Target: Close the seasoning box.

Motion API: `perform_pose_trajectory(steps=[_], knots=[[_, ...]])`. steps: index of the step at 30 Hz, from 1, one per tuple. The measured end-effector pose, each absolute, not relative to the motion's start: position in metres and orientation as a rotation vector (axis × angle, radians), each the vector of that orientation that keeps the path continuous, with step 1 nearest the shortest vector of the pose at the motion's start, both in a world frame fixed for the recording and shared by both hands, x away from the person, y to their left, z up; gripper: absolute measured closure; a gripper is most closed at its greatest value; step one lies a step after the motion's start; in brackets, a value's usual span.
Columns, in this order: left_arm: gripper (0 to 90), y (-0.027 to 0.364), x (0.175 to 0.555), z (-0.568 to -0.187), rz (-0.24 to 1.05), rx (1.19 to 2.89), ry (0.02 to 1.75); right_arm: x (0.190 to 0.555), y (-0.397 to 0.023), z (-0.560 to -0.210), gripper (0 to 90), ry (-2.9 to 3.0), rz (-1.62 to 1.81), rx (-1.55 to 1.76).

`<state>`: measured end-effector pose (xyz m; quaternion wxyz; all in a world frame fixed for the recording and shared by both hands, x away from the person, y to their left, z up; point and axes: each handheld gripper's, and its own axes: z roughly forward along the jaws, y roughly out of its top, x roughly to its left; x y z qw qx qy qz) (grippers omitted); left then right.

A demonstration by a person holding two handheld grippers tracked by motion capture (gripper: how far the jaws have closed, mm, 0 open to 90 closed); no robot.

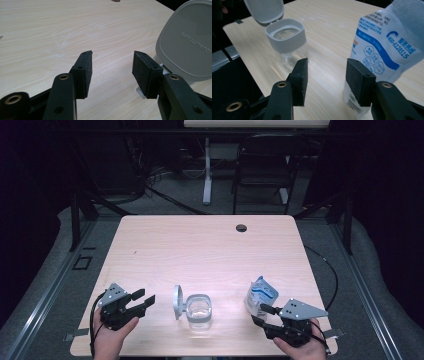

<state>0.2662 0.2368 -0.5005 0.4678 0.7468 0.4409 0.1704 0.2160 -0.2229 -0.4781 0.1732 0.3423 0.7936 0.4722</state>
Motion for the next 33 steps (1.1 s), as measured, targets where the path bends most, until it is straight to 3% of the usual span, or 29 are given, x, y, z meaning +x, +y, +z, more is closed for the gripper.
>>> perform_pose_trajectory(steps=[33], knots=[[50.6,0.24,0.267,-0.501,0.42,1.825,1.1,0.216,-0.25,-0.483,54.7,2.205,1.236,1.058]])
